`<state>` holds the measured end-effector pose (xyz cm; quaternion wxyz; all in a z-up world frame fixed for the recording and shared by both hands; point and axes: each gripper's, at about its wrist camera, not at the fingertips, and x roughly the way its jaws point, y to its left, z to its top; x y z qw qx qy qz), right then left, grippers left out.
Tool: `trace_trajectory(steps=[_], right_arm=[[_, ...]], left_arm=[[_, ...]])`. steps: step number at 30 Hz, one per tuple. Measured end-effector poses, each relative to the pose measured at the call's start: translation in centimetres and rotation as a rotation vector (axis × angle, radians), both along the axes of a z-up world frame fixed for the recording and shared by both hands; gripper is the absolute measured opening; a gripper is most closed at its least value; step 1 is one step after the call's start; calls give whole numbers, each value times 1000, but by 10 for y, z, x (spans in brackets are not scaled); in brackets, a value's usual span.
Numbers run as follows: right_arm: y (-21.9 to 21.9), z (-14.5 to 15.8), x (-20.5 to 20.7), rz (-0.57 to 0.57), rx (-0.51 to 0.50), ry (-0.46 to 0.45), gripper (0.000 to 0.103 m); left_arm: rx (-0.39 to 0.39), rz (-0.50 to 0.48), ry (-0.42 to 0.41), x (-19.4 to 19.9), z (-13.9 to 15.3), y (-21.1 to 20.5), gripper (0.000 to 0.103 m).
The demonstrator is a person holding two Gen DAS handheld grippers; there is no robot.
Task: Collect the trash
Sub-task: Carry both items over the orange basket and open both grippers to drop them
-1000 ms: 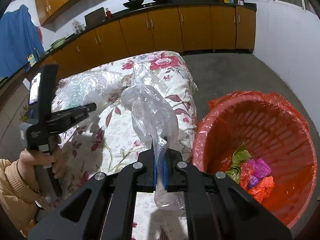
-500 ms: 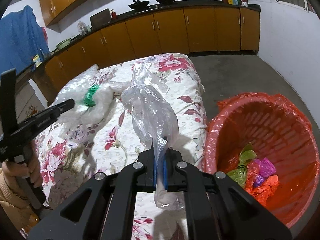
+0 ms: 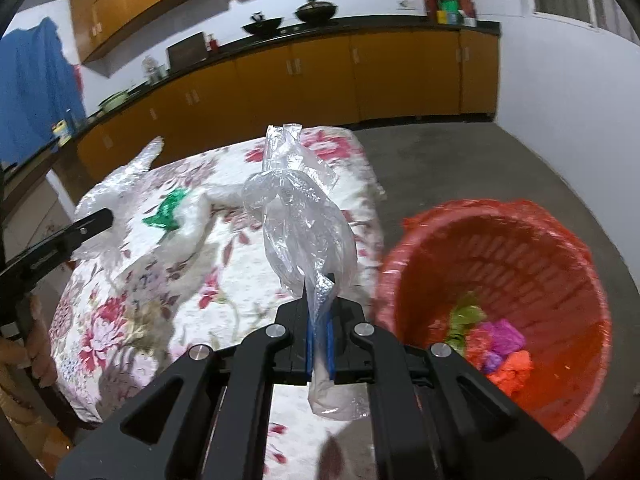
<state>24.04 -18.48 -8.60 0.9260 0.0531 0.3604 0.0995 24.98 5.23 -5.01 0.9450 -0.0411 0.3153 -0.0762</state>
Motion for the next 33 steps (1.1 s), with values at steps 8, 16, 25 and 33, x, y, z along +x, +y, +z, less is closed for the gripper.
trace_trajectory(steps=[8,16,25,33], right_arm=[[-51,2,-15,-149,6,8,5],[-91,6,-30,-285,-36,-8,5],[-122,6,-36,-377,-4,1,5],[-148,5,-39,-427,55,5,5]], left_arm=[[-35,-123,-6,-8,7,-53,7],[-73,-245,-1,-10,8,-113,7],[-111,-376,38,-7,-2,-176,7],[-145,-444,72,0,-11,-207,7]])
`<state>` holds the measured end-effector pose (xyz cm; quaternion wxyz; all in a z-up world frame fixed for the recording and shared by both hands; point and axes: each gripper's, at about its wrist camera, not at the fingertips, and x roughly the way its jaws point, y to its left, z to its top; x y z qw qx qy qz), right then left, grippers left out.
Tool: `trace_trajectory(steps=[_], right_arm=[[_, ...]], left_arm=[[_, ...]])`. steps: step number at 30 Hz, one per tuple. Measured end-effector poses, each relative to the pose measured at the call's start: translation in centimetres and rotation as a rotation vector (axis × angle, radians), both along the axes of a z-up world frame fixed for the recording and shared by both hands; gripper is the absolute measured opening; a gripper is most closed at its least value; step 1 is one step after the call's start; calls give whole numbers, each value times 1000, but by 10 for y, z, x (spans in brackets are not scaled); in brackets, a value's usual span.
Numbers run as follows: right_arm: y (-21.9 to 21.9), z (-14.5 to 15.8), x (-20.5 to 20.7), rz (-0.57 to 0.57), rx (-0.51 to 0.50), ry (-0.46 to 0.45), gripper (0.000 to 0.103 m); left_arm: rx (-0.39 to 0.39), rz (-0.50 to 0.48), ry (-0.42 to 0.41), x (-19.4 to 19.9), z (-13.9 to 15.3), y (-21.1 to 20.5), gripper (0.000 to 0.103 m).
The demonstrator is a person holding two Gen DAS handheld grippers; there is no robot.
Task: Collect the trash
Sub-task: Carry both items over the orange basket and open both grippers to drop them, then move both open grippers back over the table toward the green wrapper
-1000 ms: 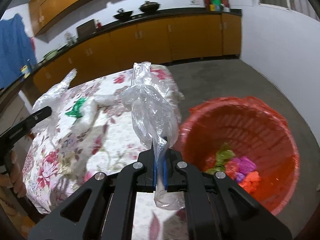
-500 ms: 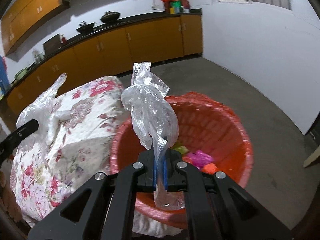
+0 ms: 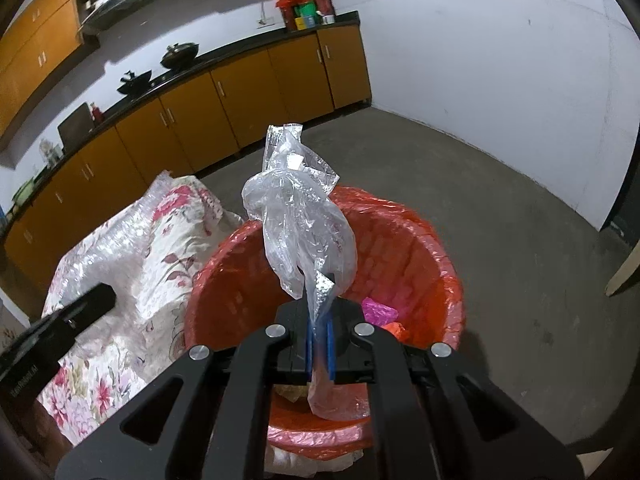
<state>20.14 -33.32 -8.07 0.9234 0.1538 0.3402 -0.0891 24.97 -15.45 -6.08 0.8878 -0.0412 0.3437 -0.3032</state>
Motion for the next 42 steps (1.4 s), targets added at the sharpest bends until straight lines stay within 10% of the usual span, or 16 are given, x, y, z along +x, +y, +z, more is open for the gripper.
trace_trajectory(steps=[11,17,42], right_arm=[[-25,3,1,-28,41,-22,8],[-30,0,-3,-27,37,-25,32],[-42,5,-24,-104,-39,-14,32]], left_arm=[[-51,-83,53,9,-8,-38,7],[-59,-95,94,14,-20,-43,20],[-100,-97,97,6,-1,-31,54]])
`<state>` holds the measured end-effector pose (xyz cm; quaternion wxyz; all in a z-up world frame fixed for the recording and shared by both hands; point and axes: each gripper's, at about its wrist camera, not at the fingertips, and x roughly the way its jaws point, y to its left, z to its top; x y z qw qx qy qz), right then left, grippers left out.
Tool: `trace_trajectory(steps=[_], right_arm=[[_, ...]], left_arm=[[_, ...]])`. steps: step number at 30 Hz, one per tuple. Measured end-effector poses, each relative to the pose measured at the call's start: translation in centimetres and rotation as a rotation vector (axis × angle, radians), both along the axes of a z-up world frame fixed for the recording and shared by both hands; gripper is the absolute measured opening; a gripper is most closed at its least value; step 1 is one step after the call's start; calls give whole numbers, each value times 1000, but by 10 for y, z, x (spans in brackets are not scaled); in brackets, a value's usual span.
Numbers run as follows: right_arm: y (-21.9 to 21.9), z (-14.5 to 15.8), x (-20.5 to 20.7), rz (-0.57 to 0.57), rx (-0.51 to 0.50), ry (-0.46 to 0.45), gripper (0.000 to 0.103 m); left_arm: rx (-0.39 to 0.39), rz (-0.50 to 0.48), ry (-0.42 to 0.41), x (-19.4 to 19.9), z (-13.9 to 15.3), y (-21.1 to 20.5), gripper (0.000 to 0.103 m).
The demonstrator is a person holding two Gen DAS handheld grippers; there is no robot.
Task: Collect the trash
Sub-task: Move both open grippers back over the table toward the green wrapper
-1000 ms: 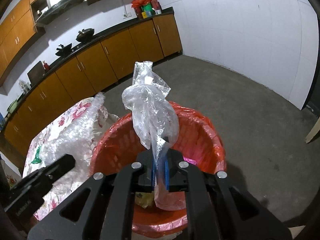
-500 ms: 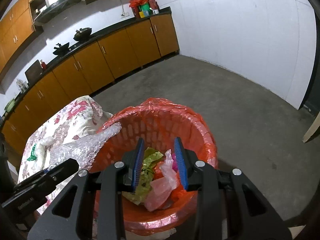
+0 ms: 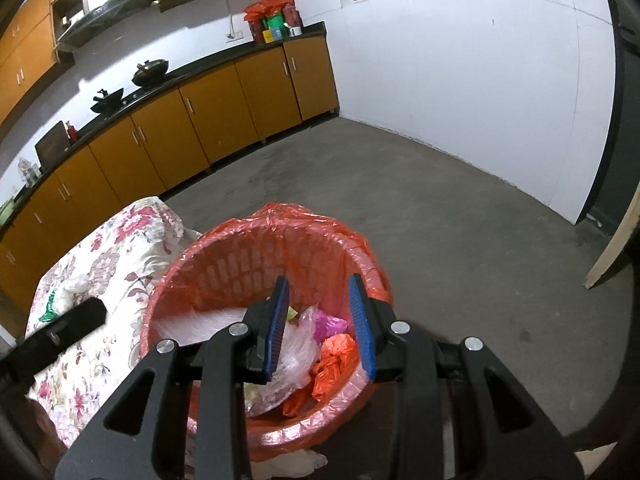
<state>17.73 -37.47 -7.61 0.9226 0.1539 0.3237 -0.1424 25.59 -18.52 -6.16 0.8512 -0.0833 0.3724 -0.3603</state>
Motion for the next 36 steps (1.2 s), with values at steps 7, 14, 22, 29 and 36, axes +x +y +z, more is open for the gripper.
trace_trajectory(steps=[7,14,22,29,36], right_arm=[[25,9,4,58,-48,-15,32],[75,15,21,182,-56,-27,32],[165,20,54,366,-42,-45,53],[257,20,88,536,-39,-63,56],[326,-3,126,619,-9,-27,56]], left_arm=[[71,163,-83,-1,11,51,64],[165,382,-137,-7,7,131,73],[269,666,-122,-11,-9,258,74],[334,849,-143,-18,-12,340,75],[309,933,-123,-17,-20,386,78]])
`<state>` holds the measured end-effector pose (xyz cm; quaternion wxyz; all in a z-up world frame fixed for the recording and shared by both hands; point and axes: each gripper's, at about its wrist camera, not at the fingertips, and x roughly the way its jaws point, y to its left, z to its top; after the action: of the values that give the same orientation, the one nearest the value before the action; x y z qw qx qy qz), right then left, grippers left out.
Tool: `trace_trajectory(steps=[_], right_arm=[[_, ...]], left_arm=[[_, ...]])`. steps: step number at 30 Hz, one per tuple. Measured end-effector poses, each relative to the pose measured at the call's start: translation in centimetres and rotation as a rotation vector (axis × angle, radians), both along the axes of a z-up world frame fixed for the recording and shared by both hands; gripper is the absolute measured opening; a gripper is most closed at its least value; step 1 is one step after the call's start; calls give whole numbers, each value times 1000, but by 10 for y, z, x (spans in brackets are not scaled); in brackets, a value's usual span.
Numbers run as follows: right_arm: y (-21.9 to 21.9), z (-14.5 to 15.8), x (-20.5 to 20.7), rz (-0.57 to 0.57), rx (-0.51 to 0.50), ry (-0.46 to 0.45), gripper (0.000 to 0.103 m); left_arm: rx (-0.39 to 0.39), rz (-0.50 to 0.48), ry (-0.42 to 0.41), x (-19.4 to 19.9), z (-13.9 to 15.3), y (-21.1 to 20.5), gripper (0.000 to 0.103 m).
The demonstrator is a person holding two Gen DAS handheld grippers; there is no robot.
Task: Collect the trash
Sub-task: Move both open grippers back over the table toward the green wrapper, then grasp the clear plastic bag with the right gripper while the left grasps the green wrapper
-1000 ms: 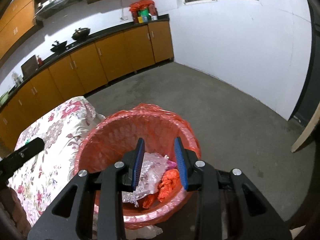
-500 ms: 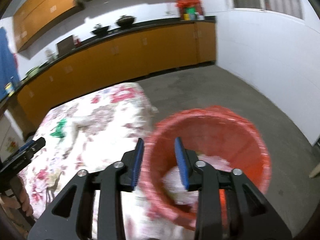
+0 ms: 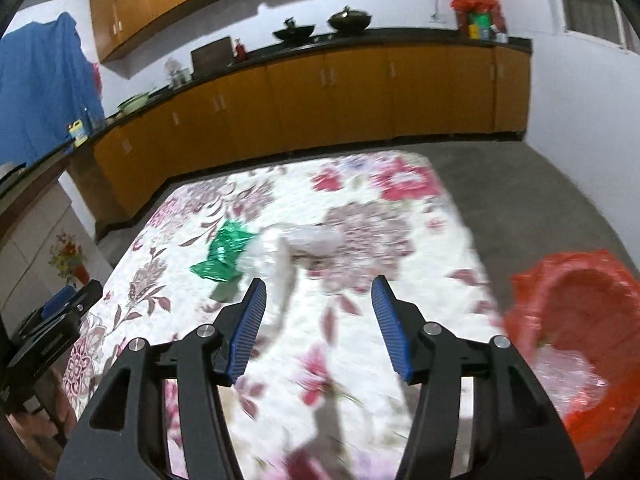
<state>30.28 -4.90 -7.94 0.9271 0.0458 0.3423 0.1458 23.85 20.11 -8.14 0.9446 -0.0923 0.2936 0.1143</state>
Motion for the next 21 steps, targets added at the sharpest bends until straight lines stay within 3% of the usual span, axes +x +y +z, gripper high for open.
trace_trajectory(steps=[8,17,21], right_arm=[[56,-38,51,53,-48,82,56],[78,-63,90,68,-78,152,55],[83,-67,93,102,-82,162,37]], left_arm=[[-4,25,-7,14,-13,22,78],[-20,13,14,39,-21,30,78],[-25,1,21,54,-20,24,78]])
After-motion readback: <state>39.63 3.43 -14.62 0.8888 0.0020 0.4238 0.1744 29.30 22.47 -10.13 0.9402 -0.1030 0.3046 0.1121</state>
